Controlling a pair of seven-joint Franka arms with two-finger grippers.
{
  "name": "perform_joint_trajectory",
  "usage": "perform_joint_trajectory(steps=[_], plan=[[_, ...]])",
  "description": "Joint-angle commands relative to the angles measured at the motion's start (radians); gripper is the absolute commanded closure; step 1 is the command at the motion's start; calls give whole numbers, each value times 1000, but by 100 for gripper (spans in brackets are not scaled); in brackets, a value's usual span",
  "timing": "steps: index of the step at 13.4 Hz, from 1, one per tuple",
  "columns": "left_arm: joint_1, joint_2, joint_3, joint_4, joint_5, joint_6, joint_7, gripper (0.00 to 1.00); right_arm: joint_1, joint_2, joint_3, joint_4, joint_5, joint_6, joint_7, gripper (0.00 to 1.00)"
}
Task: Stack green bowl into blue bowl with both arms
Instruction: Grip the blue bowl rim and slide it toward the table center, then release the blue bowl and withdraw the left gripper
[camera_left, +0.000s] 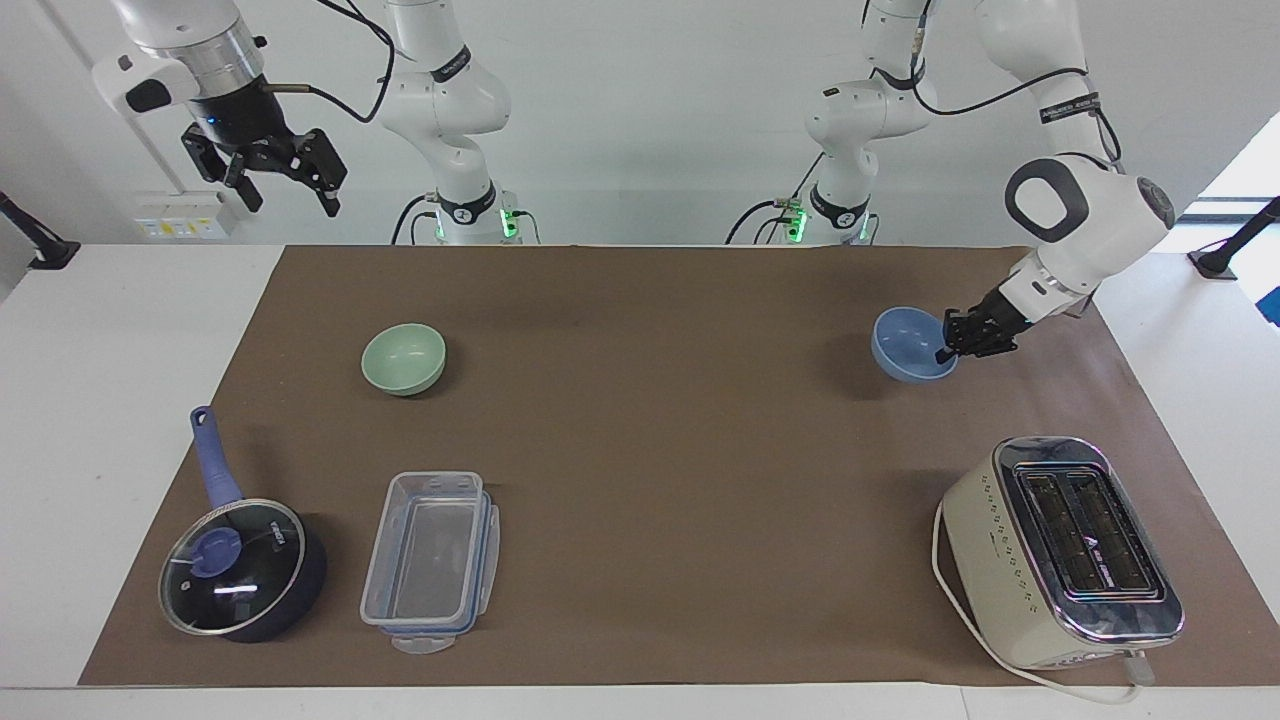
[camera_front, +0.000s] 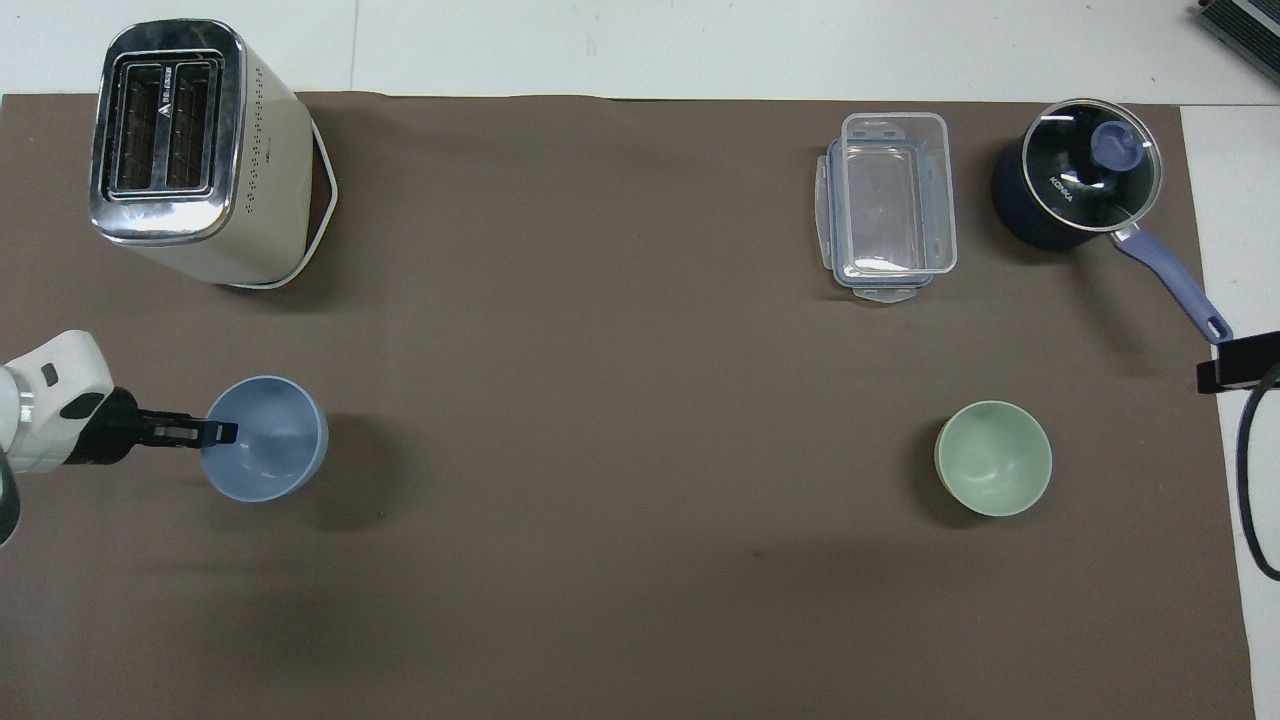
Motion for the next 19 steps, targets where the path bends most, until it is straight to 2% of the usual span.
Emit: perform_joint_trajectory(steps=[1, 4, 6, 10, 13, 16, 19], plan=[[-147, -13, 13, -20, -12, 41, -176, 100, -6, -27, -1, -30, -3, -3, -25, 0], [-345, 24, 13, -22, -12, 148, -411, 100, -6, -27, -2, -33, -4, -3, -27, 0], [-442, 53, 12, -22, -12, 222, -537, 100, -6, -27, -2, -33, -3, -1, -27, 0], [-631, 124, 7, -12, -19, 361, -695, 100, -6, -27, -2, -33, -4, -1, -27, 0], [-725, 170, 7, 11, -19, 435, -746, 100, -7, -27, -2, -35, -3, -1, -27, 0], [-769, 173, 7, 24, -19, 443, -775, 100, -7, -29, -2, -35, -3, -3, -27, 0], [-788, 220, 7, 67, -19, 444, -792, 100, -7, -29, -2, -35, -4, -1, -27, 0]])
